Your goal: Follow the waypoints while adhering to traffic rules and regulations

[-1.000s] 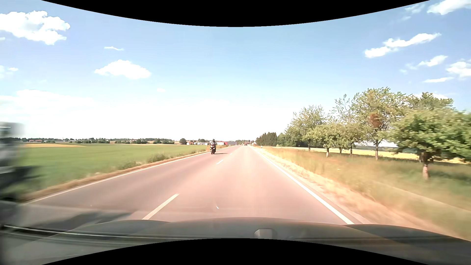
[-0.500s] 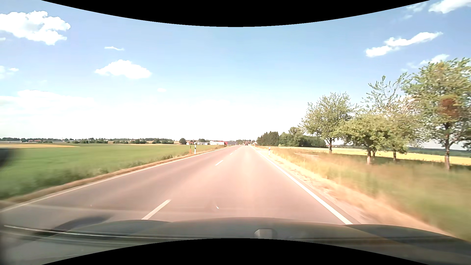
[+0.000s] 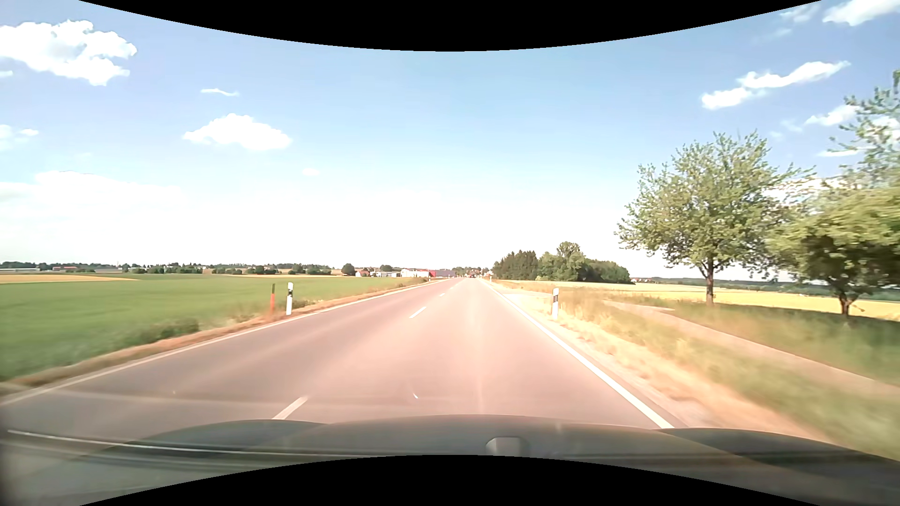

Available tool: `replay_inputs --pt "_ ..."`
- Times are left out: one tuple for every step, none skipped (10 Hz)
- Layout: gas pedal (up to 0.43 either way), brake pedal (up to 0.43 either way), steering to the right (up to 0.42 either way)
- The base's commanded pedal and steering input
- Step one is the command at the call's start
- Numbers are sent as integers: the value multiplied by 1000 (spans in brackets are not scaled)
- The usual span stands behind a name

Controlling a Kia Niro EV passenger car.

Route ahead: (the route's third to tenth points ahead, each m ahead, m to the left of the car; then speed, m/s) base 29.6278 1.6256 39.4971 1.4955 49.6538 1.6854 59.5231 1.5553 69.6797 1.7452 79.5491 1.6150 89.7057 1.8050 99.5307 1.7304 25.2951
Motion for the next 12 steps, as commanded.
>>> replay_inputs --pt "118 6 0" --pt "118 6 0" --pt "118 6 -1" --pt "118 6 0" --pt "118 6 -1" --pt "118 6 0" --pt "118 6 0" --pt "118 6 0" --pt "118 6 0" --pt "118 6 0" --pt "118 6 0" --pt "118 6 0"
